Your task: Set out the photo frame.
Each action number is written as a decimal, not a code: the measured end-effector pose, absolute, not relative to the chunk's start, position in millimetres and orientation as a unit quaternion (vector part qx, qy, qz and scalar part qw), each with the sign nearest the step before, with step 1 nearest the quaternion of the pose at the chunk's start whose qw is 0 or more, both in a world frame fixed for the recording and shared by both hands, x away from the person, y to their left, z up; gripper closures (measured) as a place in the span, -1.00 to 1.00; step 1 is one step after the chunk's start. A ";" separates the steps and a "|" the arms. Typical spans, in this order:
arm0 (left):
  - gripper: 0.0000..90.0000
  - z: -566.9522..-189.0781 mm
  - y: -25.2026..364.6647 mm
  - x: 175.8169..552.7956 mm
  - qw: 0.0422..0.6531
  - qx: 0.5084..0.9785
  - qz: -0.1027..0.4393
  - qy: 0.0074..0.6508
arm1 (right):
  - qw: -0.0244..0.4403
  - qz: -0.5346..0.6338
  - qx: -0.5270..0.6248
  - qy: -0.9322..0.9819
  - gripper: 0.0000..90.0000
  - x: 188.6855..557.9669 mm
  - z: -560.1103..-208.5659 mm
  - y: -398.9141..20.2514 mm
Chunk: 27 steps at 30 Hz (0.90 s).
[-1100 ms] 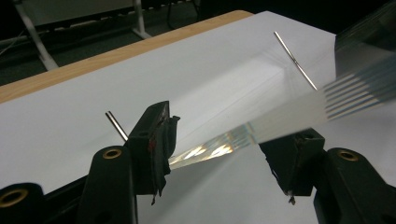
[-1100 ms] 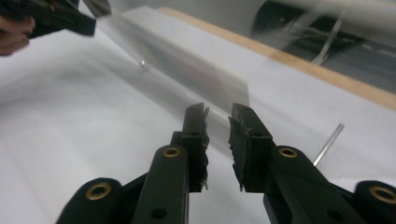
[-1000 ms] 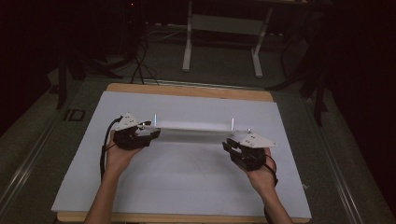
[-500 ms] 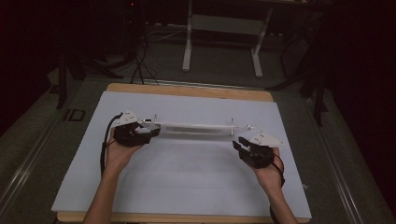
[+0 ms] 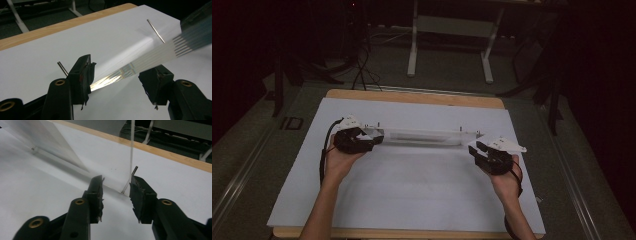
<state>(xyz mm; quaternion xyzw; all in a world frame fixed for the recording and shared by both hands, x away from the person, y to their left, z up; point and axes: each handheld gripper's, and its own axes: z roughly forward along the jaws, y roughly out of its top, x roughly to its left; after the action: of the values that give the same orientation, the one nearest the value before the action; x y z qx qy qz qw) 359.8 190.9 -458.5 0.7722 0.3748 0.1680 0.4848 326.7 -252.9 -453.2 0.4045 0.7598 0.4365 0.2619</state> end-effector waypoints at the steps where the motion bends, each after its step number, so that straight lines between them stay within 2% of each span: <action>1: -0.03 -458.2 191.0 360.2 0.484 0.773 0.167 0.375 | 0.262 0.437 0.405 0.760 0.38 326.7 -453.2 -252.9; 11: -0.03 -456.4 191.5 363.3 0.483 0.775 0.162 0.374 | 0.273 0.443 0.396 0.757 0.29 340.1 -451.4 -247.9; 27: -0.02 -451.2 193.2 372.6 0.477 0.782 0.144 0.375 | 0.248 0.470 0.400 0.747 0.23 356.8 -454.2 -247.3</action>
<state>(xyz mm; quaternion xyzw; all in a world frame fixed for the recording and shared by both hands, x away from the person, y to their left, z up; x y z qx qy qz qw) 372.6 193.2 -451.2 0.7820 0.3746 0.1445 0.4768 356.8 -247.3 -454.2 0.4002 0.7467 0.4701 0.2477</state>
